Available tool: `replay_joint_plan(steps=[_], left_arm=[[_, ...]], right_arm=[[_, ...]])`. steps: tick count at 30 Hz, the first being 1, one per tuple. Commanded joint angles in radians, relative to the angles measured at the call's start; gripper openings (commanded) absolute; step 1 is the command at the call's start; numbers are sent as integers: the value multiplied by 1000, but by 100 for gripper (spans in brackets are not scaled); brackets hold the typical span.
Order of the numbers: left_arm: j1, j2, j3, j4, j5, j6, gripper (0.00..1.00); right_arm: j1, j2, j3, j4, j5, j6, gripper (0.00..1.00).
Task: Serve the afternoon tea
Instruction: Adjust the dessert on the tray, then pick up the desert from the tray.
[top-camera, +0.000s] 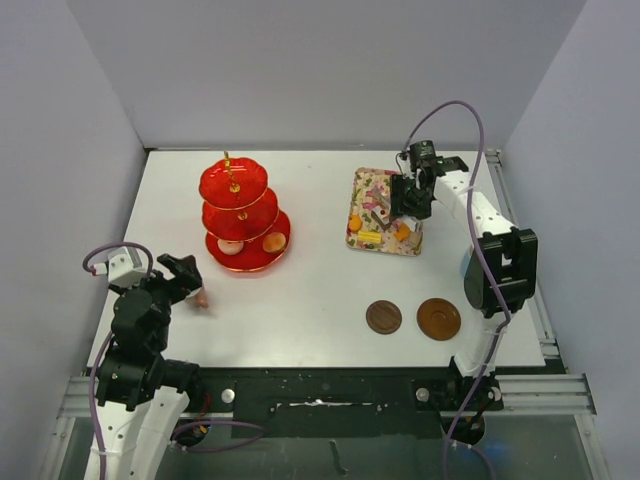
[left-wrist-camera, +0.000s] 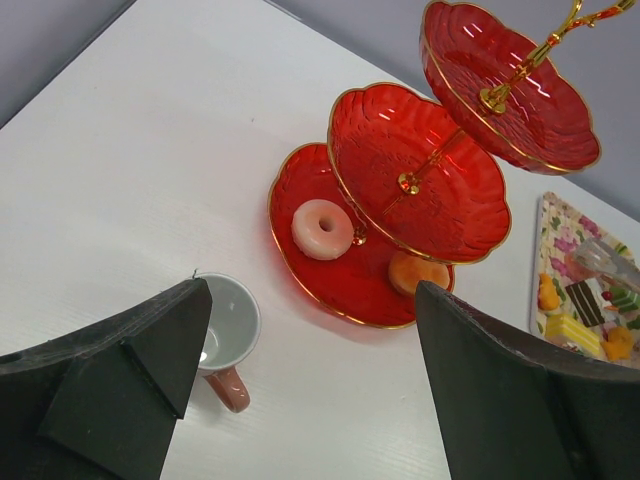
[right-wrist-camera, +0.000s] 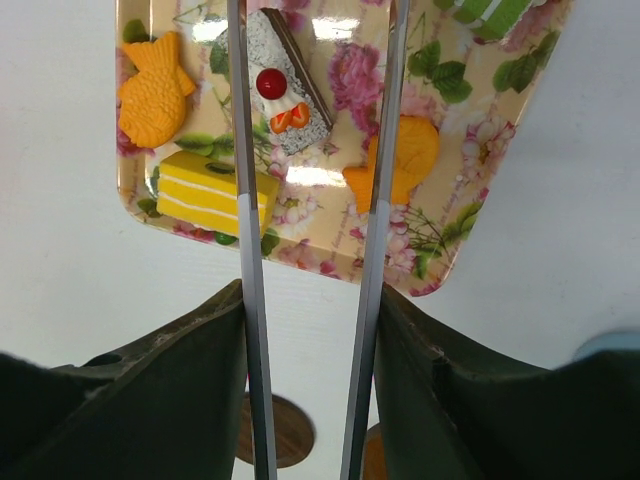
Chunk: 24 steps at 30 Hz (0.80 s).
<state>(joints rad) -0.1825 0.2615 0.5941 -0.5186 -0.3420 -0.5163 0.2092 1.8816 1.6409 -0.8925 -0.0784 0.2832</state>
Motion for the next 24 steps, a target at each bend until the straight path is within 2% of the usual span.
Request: replay_joint_plan(steps=[1, 11, 24], left_arm=[[-6, -11, 5, 69, 8, 9, 82], [-6, -8, 6, 67, 8, 9, 82], [-6, -4, 6, 65, 6, 7, 82]], right_arm=[[28, 9, 77, -20, 77, -22, 47], [49, 36, 108, -41, 112, -20, 44], [30, -37, 67, 23, 158, 18, 32]])
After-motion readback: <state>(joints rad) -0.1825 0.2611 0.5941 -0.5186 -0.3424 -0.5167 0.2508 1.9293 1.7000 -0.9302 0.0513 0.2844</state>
